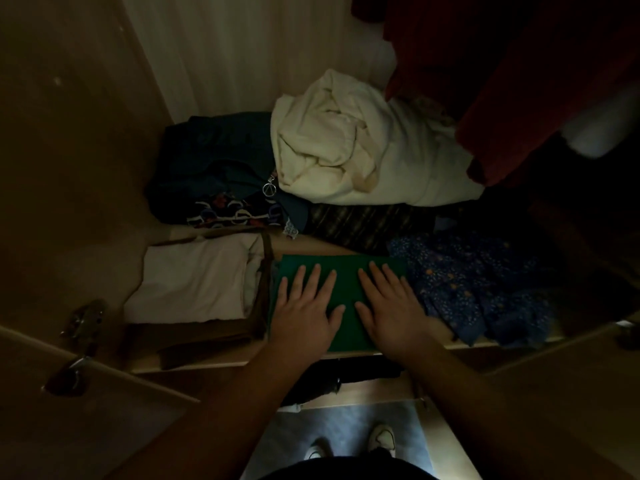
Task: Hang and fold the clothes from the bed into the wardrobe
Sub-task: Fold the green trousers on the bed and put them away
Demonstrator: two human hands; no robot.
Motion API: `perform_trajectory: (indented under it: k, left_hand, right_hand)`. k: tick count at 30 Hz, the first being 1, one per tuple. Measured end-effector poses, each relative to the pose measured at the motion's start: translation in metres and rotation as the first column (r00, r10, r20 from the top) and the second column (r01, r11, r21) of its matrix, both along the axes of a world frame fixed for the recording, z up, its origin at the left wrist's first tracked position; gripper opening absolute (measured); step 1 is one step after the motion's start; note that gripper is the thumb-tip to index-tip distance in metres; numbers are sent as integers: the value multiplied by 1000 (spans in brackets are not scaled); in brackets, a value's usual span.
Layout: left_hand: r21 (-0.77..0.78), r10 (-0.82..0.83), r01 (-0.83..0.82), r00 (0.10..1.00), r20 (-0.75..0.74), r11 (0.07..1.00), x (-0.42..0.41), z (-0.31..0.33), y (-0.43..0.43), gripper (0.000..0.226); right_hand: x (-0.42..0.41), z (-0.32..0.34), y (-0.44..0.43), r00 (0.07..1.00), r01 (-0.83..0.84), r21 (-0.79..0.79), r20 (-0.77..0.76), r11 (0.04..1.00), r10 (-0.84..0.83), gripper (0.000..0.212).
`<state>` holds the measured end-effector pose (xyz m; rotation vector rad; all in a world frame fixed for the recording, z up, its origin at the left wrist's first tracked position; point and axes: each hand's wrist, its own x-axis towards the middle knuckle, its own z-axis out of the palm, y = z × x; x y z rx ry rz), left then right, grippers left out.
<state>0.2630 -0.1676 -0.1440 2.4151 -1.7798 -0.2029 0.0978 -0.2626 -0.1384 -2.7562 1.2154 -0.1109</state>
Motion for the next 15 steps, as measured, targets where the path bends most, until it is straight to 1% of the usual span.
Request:
perform_trajectory:
  k: [5,10,11,13,15]
  left_hand:
    - [8,14,-14,1000,-8,1000,4,-11,-9,70]
    - [72,-7,9,999,-33,997,2,6,-9,67]
    - [65,1,1,999,-39,998,0,14,-8,66]
    - [-4,-1,1,999,-51,1000,-9,30,-7,63]
    - [-86,-60,53,995,-82,995,-28,45,-6,61]
  right_hand:
    - [3,-4,-5,999,29,42,-21,999,-28,63]
    - [-5,15,-4,1000,-8,156,7,988,7,62]
    - [-10,20,-1,1000,-4,145,25,989,1,62]
    - [-26,32,9,997,40,94,66,995,-46,61]
    - [-52,43,24,986,119,77,108,990,-127,62]
